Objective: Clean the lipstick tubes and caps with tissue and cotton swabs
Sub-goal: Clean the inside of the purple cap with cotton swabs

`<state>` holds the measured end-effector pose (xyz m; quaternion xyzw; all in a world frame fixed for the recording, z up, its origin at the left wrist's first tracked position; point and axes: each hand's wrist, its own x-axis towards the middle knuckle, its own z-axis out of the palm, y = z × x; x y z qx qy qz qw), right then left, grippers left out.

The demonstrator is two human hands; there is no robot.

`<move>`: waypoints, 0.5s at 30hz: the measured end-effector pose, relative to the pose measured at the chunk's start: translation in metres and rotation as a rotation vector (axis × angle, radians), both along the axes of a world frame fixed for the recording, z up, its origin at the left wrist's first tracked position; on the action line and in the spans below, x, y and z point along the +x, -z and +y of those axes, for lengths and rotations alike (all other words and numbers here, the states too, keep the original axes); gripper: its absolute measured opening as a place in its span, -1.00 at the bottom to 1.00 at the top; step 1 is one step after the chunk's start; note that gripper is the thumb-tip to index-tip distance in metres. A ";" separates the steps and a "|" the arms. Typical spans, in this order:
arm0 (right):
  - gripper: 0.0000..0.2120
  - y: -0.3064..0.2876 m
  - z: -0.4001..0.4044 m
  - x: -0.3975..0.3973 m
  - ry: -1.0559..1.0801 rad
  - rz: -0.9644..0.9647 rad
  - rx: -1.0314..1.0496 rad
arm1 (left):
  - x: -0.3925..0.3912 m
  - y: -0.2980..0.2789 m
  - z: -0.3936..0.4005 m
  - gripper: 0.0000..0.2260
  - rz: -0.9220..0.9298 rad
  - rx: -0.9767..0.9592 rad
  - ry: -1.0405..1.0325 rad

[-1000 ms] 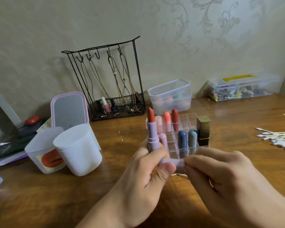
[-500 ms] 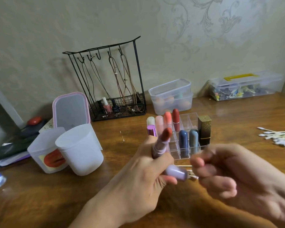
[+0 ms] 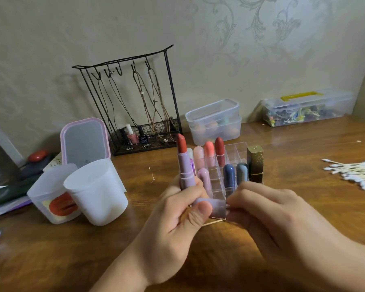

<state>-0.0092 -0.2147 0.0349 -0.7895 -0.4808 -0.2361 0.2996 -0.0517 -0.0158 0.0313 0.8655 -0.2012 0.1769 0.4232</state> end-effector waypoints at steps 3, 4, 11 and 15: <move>-0.92 0.000 0.001 -0.003 0.039 -0.097 -0.104 | 0.000 0.002 -0.001 -0.46 0.016 -0.006 0.022; -0.92 -0.001 0.002 -0.006 0.030 -0.059 -0.095 | 0.001 0.002 -0.002 -0.47 0.023 0.020 0.014; -0.63 -0.010 0.012 -0.016 0.006 0.981 0.332 | 0.000 0.004 -0.002 -0.63 -0.003 0.241 -0.032; -0.69 -0.011 0.018 -0.012 -0.122 1.626 0.645 | 0.004 0.003 0.002 -0.70 -0.182 0.434 -0.064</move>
